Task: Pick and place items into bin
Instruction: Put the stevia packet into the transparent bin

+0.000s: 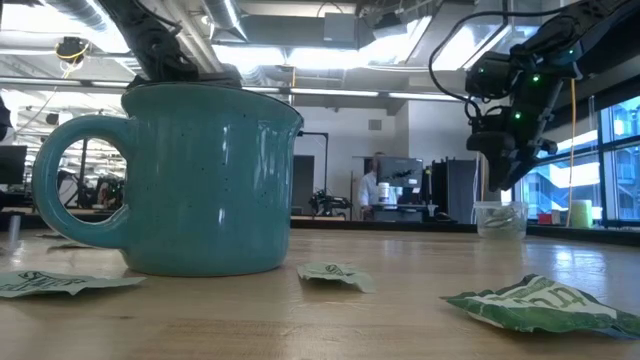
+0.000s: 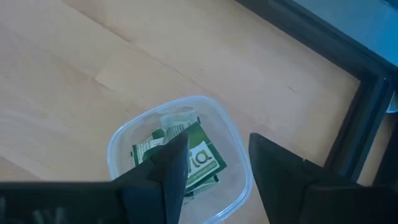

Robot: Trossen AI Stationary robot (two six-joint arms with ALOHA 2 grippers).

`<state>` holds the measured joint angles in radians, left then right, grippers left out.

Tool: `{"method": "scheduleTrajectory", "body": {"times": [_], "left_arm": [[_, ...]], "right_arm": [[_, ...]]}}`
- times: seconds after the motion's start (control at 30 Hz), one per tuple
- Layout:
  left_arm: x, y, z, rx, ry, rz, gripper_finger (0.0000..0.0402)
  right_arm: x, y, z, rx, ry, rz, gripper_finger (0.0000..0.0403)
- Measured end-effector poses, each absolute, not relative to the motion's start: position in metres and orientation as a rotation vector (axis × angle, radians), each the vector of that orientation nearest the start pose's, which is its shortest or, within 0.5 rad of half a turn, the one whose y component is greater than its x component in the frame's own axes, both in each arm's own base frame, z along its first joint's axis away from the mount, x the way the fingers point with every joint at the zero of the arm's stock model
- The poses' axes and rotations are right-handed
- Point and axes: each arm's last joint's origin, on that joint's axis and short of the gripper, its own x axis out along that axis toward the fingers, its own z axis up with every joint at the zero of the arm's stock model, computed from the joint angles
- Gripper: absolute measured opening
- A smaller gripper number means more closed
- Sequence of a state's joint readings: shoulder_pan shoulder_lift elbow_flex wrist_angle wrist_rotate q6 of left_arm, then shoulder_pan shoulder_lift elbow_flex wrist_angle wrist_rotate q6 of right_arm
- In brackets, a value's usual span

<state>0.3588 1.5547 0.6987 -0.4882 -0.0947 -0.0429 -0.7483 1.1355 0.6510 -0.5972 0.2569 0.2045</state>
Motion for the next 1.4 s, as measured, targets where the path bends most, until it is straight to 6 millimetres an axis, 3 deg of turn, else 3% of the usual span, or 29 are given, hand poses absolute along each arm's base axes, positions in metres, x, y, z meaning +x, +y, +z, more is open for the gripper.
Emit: {"method": "scheduleTrajectory", "body": {"times": [0.2,0.3,0.6,0.77,1.1,1.4], "left_arm": [[0.227,0.088,0.139,-0.198,1.315,0.387,0.0007],[0.235,0.089,0.156,-0.170,1.220,0.378,0.0005],[0.262,0.095,0.190,-0.092,0.867,0.388,0.0005],[0.278,0.091,0.205,-0.051,0.657,0.372,0.0006],[0.295,0.077,0.227,-0.007,0.404,0.339,0.0005],[0.300,0.069,0.235,0.022,0.318,0.400,0.0005]], "right_arm": [[0.146,-0.145,0.217,0.434,0.930,-1.021,0.0170],[0.153,-0.144,0.236,0.400,0.867,-0.985,0.0170],[0.192,-0.124,0.266,0.499,0.536,-0.493,0.0170],[0.209,-0.110,0.278,0.490,0.413,-0.347,0.0170],[0.245,-0.084,0.281,0.422,0.289,-0.175,0.0170],[0.277,-0.085,0.269,0.387,0.186,-0.125,0.0170]]}}
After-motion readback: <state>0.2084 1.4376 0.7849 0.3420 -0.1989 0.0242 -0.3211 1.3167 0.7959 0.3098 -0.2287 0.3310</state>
